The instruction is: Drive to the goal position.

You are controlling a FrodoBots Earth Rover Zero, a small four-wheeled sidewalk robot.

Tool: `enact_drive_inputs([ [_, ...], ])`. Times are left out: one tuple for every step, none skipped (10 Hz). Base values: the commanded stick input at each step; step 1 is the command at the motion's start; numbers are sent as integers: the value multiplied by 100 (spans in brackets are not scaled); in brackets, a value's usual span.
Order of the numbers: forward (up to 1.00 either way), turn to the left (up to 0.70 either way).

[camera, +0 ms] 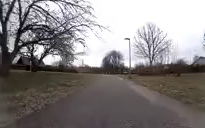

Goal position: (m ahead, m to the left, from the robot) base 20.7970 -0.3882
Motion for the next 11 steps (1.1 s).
enact_drive_inputs([
  [100,0],
  [100,0],
  [100,0],
  [100,0],
  [100,0],
  [100,0],
  [100,0],
  [100,0],
  [100,0],
  [100,0],
  [100,0],
])
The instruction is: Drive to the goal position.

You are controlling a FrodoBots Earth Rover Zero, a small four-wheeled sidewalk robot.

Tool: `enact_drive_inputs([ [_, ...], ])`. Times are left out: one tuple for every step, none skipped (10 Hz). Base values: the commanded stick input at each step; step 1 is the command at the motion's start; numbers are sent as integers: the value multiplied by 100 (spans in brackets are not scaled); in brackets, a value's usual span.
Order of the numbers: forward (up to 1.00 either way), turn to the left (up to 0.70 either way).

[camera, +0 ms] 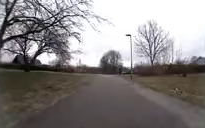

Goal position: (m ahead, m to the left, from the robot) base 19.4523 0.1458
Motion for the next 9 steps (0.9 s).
enact_drive_inputs([
  [100,0],
  [100,0],
  [100,0],
  [100,0],
  [100,0],
  [100,0],
  [100,0],
  [100,0],
  [100,0],
])
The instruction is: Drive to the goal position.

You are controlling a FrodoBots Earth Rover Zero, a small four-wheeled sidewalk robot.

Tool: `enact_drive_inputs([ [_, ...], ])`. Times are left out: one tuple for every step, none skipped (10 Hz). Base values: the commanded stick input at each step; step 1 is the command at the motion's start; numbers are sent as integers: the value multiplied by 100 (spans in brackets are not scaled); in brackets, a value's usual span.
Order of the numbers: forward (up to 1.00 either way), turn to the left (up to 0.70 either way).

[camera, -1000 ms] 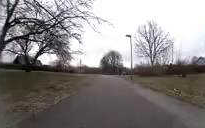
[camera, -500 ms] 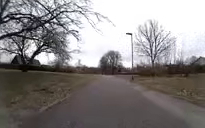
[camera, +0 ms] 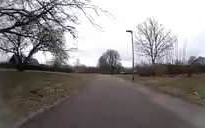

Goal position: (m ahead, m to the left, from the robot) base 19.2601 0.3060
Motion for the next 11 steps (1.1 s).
enact_drive_inputs([
  [100,0],
  [100,0],
  [100,0],
  [100,0],
  [100,0],
  [100,0],
  [100,0],
  [100,0],
  [100,0],
  [100,0],
  [100,0],
])
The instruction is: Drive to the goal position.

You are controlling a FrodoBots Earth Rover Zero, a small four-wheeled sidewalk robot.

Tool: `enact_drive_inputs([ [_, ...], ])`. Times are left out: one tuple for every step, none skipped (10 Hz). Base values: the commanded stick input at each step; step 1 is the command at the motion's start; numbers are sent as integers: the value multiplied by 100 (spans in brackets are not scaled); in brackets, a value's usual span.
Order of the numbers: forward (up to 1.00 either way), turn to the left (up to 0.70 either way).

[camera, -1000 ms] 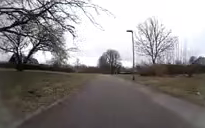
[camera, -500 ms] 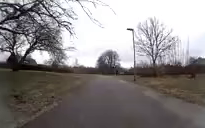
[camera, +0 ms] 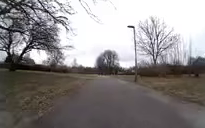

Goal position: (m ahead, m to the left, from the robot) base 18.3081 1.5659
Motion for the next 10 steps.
enact_drive_inputs([
  [100,0],
  [100,0],
  [100,0],
  [100,0],
  [100,0],
  [100,0],
  [100,0],
  [100,0],
  [100,0],
  [100,0],
])
